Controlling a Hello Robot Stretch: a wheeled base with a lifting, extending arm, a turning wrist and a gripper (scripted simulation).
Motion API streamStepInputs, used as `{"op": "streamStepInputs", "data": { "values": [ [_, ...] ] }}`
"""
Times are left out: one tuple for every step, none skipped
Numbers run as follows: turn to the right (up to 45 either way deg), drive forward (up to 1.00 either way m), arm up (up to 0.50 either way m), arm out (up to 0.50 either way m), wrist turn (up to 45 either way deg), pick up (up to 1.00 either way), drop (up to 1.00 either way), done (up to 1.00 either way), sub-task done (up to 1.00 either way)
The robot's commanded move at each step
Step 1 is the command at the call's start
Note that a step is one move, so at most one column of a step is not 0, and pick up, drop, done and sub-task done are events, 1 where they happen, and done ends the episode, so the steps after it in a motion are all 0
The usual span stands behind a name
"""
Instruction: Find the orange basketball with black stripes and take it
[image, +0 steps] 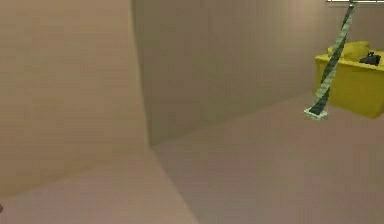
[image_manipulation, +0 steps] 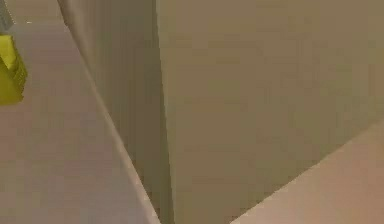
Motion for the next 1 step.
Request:
{"op": "streamStepInputs", "data": {
  "values": [
    [-45.0,0.0,0.0,0.0,0.0,0.0,0.0,0.0,0.0]
  ]
}}
